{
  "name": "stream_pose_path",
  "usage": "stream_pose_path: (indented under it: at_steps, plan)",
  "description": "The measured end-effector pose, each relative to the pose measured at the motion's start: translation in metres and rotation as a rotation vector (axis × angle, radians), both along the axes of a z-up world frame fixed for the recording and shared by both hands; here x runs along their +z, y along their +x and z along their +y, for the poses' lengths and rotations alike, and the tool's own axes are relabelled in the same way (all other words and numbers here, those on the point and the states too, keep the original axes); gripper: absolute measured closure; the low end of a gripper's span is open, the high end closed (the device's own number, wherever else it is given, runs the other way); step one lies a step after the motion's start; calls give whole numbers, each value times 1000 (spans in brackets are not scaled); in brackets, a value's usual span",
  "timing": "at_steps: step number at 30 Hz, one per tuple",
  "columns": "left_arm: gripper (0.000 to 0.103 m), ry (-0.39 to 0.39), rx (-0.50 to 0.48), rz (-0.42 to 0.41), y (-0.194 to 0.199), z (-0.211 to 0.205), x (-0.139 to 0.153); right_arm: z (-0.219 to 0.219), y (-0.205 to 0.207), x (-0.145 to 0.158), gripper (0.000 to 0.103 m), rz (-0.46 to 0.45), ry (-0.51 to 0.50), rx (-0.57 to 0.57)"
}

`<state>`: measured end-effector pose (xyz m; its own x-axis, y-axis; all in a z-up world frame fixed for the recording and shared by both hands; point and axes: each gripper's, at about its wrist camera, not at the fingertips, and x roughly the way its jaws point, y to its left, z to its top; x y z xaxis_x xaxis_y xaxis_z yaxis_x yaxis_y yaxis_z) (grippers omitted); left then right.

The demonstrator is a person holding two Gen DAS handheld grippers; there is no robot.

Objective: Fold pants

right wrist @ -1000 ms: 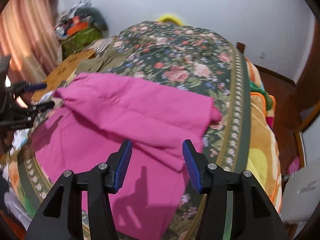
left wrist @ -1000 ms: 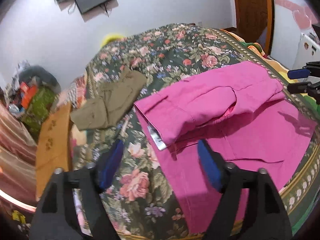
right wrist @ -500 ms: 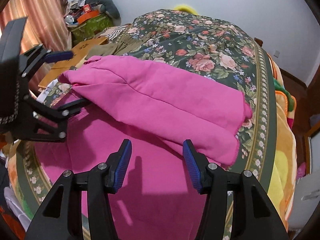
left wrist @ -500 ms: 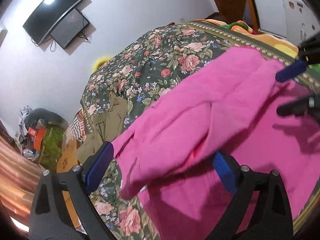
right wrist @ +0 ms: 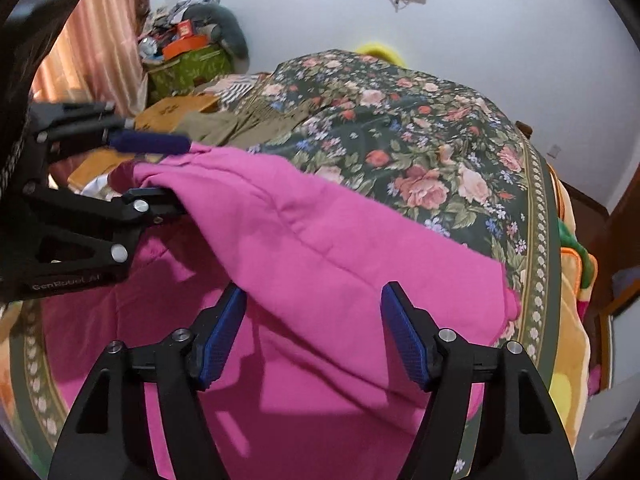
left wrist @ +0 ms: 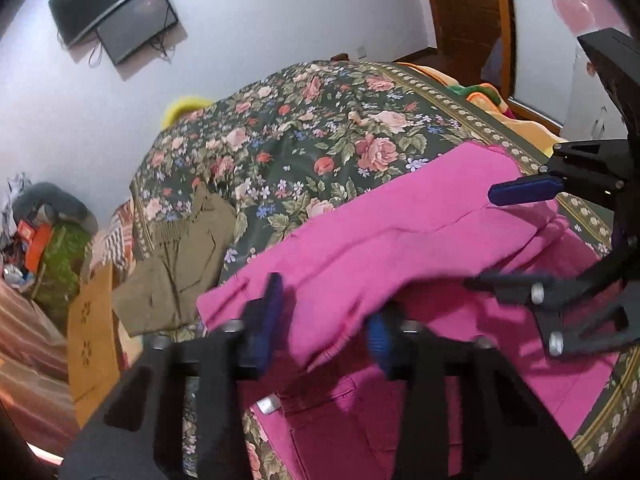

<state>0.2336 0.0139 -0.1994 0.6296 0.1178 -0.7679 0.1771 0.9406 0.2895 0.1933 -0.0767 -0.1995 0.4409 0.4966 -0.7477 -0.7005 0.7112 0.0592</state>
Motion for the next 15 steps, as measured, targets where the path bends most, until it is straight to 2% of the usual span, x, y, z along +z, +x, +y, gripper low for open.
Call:
stream_pose_path:
  at_steps: [2,4,6,8,15]
  plan:
    - [86,-19,15,8,2,4,-1,-1,7,-2,60,-6,-23,-21]
    - [86,-39,23,-2,2,6,2,-5,13,-5,70,-1,-37,-37]
    - [87,-55,20,-10,0,7,6,-11,16,-6,85,2,-39,-56]
    - [88,-51,15,-20,-3,6,9,-20,17,-4,94,-14,-34,-82]
    - [89,-48,-9,-74,-19,3,34,-47,5,30,96,-74,19,-98]
